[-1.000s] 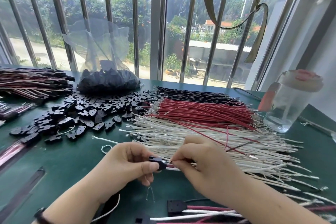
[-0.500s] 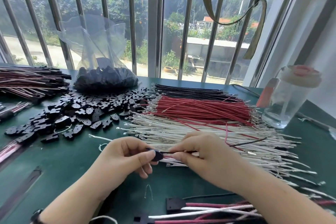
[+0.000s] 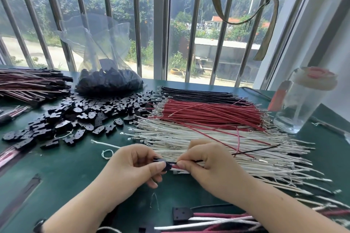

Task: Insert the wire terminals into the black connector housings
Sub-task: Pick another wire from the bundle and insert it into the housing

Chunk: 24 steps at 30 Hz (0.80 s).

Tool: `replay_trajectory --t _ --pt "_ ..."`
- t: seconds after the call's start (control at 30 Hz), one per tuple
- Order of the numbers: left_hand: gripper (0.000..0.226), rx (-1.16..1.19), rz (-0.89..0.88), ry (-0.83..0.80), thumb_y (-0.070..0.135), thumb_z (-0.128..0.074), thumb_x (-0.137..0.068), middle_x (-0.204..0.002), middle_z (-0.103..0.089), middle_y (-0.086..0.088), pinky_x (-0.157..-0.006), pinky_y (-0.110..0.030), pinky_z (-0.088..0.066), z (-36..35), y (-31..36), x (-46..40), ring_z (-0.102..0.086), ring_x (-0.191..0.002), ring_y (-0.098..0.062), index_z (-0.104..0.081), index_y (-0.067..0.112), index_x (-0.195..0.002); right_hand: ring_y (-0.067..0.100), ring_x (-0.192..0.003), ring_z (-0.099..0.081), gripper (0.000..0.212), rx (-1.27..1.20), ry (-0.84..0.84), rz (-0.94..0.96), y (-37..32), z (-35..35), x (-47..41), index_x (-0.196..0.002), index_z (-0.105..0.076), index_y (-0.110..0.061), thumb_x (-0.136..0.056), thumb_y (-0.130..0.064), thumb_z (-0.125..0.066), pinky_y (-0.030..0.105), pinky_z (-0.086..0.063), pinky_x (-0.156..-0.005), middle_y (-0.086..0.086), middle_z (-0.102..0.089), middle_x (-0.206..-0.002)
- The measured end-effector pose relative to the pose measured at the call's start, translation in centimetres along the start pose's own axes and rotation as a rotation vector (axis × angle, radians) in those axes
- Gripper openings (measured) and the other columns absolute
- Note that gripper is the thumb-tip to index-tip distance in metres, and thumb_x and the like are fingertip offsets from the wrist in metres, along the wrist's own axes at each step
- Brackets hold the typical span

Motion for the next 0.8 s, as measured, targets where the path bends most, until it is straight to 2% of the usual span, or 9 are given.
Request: replay_trajectory --t 0.1,0.2,0.23,0.3,0.4,0.5,0.6,0.7,0.8 --pt "0.015 0.219 0.025 0.03 0.018 -0.073 -0.062 -0.062 -0.066 -0.016 -0.049 -0.028 -0.055 1.0 -0.2 -0.2 -0.062 -0.051 -0.019 -0.072 0.005 -0.067 0.002 -0.067 -0.053 0.021 0.036 -0.052 0.04 -0.6 0.4 -0.3 -0.088 -0.065 -0.033 -0.087 -0.049 -0.052 0.026 -0.044 -0.06 -0.023 -0.053 -0.065" --pt "0.032 0.428 0.039 0.064 0.027 -0.089 -0.049 -0.064 -0.067 -0.015 -0.049 -0.029 -0.055 2.8 -0.4 -0.5 -0.062 -0.051 -0.018 -0.073 0.006 -0.068 -0.002 -0.053 -0.043 0.051 0.393 -0.17 0.047 0.6 1.0 -0.2 -0.072 -0.047 -0.033 -0.08 -0.078 -0.025 0.022 -0.033 -0.049 -0.017 -0.045 -0.054" --pt "0.035 0.477 0.04 0.092 0.029 -0.09 -0.047 -0.064 -0.067 -0.013 -0.049 -0.028 -0.056 3.7 -0.5 -0.6 -0.063 -0.051 -0.017 -0.074 0.007 -0.068 -0.004 -0.05 -0.039 0.053 0.489 -0.171 0.02 1.7 2.0 -0.3 -0.064 -0.041 -0.032 -0.077 -0.079 -0.021 0.022 -0.03 -0.047 -0.016 -0.042 -0.052" --pt "0.015 0.591 0.019 0.188 0.025 -0.077 -0.062 -0.062 -0.066 -0.009 -0.048 -0.026 -0.055 5.9 -0.7 -0.7 -0.062 -0.05 -0.013 -0.074 0.011 -0.064 -0.004 -0.051 -0.038 0.049 0.654 -0.127 -0.062 4.3 4.8 -0.5 -0.058 -0.034 -0.03 -0.084 -0.069 -0.022 0.023 -0.032 -0.047 -0.015 -0.042 -0.053" --pt "0.019 0.612 -0.021 0.289 0.017 -0.059 -0.073 -0.059 -0.066 -0.007 -0.048 -0.025 -0.056 7.8 -0.2 -0.2 -0.061 -0.047 -0.012 -0.072 0.011 -0.061 0.001 -0.056 -0.044 0.041 0.775 -0.099 -0.221 8.1 8.4 0.1 -0.06 -0.035 -0.029 -0.097 -0.046 -0.033 0.024 -0.037 -0.051 -0.014 -0.048 -0.06" --pt "0.013 0.443 0.043 0.205 0.012 -0.062 -0.07 -0.063 -0.067 -0.015 -0.046 -0.029 -0.056 5.8 0.8 1.0 -0.062 -0.048 -0.018 -0.067 0.001 -0.075 -0.001 -0.059 -0.048 0.036 0.788 -0.125 -0.304 9.6 11.0 1.5 -0.062 -0.041 -0.028 -0.096 -0.038 -0.039 0.023 -0.042 -0.057 -0.013 -0.053 -0.063" --pt "0.02 0.14 0.051 0.164 0.004 -0.073 -0.073 -0.059 -0.066 -0.017 -0.045 -0.031 -0.053 4.7 1.6 3.1 -0.061 -0.047 -0.026 -0.063 0.009 -0.09 -0.004 -0.057 -0.052 0.025 0.719 -0.175 -0.344 10.3 13.4 4.8 -0.067 -0.055 -0.035 -0.082 -0.055 -0.051 0.021 -0.045 -0.056 -0.021 -0.059 -0.068" --pt "0.02 -0.277 -0.019 0.004 0.039 -0.076 -0.065 -0.059 -0.067 -0.002 -0.053 -0.02 -0.048 2.9 2.6 5.3 -0.061 -0.052 -0.01 -0.064 0.033 -0.081 -0.016 -0.066 -0.053 0.031 0.683 -0.223 -0.327 10.3 14.0 8.2 -0.08 -0.053 -0.063 -0.056 -0.083 -0.049 0.01 -0.044 -0.052 -0.048 -0.05 -0.083" --pt "0.026 -0.721 -0.109 -0.035 0.068 -0.058 -0.059 -0.073 -0.064 0.018 -0.068 -0.007 -0.041 1.9 1.9 6.2 -0.056 -0.072 0.004 -0.062 0.048 -0.075 -0.02 -0.085 -0.047 0.047 0.64 -0.187 -0.279 9.3 14.2 11.2 -0.106 -0.044 -0.072 -0.063 -0.091 -0.036 0.006 -0.047 -0.058 -0.052 -0.041 -0.108"
Point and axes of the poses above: each hand's wrist, its own x-axis away from the middle knuckle, its own z-axis out of the back of the hand, y = z × x, the point moved 10 cm from there along -x, towards the middle knuckle
